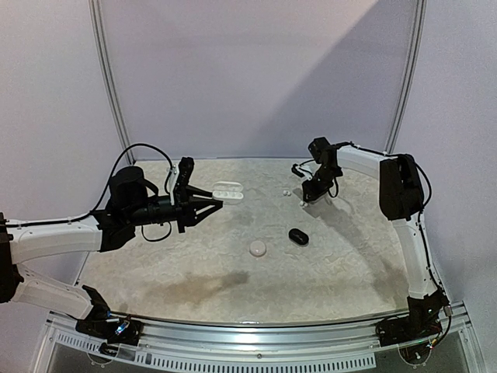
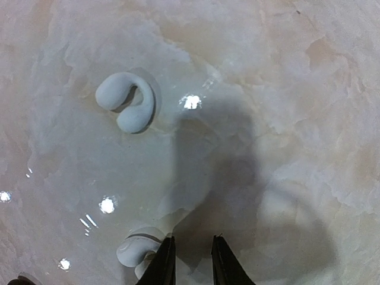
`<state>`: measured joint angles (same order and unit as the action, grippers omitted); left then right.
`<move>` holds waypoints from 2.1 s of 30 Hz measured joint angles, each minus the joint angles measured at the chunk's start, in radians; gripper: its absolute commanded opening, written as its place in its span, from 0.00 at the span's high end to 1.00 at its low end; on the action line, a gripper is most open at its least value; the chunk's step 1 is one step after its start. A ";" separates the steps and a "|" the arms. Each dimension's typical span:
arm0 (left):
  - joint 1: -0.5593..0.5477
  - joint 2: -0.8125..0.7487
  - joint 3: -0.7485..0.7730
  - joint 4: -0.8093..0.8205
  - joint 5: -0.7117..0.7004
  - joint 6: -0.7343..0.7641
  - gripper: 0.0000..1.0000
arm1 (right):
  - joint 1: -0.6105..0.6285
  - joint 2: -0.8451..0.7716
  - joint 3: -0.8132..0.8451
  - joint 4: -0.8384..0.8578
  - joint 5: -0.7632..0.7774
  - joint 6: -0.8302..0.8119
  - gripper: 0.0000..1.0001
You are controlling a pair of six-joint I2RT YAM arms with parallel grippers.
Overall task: Insert the wireless bluetooth earbuds into the charging case
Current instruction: Move the right earbud to the center of the board, then pick up the right earbud from the center of the board.
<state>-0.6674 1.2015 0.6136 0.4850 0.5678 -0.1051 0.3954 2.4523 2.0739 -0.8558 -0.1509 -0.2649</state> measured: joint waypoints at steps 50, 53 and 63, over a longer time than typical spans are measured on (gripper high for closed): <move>0.000 0.000 0.000 -0.005 0.006 0.035 1.00 | 0.036 -0.057 -0.090 -0.034 -0.121 0.103 0.65; 0.000 0.000 0.000 -0.005 0.008 0.035 1.00 | 0.037 -0.058 -0.092 -0.033 -0.120 0.107 0.62; 0.000 0.000 0.000 -0.005 0.008 0.046 1.00 | 0.037 -0.082 -0.142 -0.008 -0.186 0.106 0.61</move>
<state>-0.6674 1.2011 0.6132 0.4797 0.5762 -0.0593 0.4328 2.3699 1.9324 -0.8635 -0.3370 -0.1585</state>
